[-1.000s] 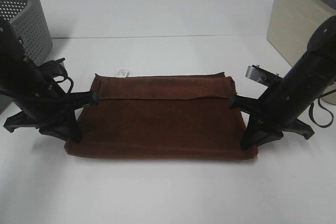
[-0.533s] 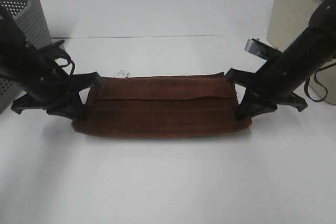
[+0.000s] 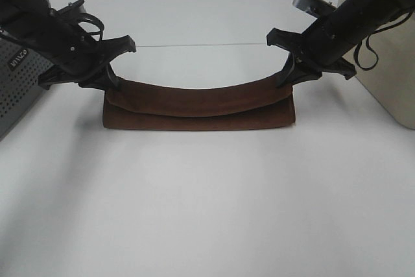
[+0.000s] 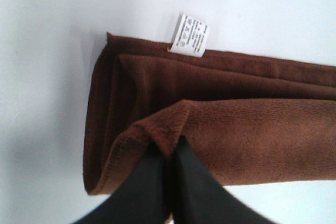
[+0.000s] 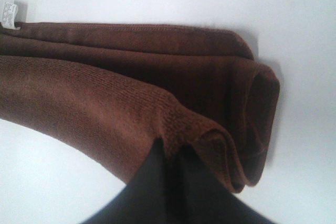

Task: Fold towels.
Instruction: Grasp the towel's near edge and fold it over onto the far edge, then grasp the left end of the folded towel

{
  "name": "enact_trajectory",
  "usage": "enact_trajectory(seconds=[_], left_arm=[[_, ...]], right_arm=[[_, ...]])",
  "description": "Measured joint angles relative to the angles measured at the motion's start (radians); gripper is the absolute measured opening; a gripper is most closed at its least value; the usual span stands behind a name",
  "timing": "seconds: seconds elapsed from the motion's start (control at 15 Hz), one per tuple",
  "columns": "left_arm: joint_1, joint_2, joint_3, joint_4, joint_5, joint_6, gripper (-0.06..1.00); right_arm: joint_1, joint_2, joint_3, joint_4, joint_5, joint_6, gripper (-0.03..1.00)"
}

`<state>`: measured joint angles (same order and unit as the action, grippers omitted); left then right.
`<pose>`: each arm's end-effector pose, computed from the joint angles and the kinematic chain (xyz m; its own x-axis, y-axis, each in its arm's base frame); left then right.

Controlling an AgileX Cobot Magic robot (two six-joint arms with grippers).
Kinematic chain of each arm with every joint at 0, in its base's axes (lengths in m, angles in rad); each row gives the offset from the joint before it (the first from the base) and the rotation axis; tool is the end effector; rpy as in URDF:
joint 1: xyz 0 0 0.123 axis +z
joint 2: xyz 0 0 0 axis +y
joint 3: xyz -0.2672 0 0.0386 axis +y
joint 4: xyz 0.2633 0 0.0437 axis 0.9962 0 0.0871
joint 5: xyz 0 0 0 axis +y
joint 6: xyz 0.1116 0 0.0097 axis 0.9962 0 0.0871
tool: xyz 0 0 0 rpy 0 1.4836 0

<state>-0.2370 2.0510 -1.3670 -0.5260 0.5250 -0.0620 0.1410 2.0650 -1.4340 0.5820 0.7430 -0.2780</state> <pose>0.4232 -0.1312 0.1150 -0.9076 -0.2820 -0.3109 -0.1277 0.8911 -0.4354 0.4267 0.1027 0.1230 -0.9540 0.0262 -0.2988 -0.1015 0.9091 0.4039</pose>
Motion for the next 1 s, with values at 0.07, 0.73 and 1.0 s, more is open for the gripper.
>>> enact_trajectory(seconds=[0.07,0.73,1.0], left_arm=[[0.0,0.031,-0.035,0.005,-0.002,-0.001,0.01],[0.0,0.127,-0.083,0.061,-0.051,-0.008,0.76],[0.0,0.164,-0.086,0.064,-0.049,-0.008,0.81]], right_arm=[[0.0,0.029,-0.024,-0.006,0.0,0.005,0.0],[0.0,0.11,-0.054,-0.043,-0.02,0.024,0.83],[0.0,0.107,-0.054,-0.066,-0.018,0.023,0.91]])
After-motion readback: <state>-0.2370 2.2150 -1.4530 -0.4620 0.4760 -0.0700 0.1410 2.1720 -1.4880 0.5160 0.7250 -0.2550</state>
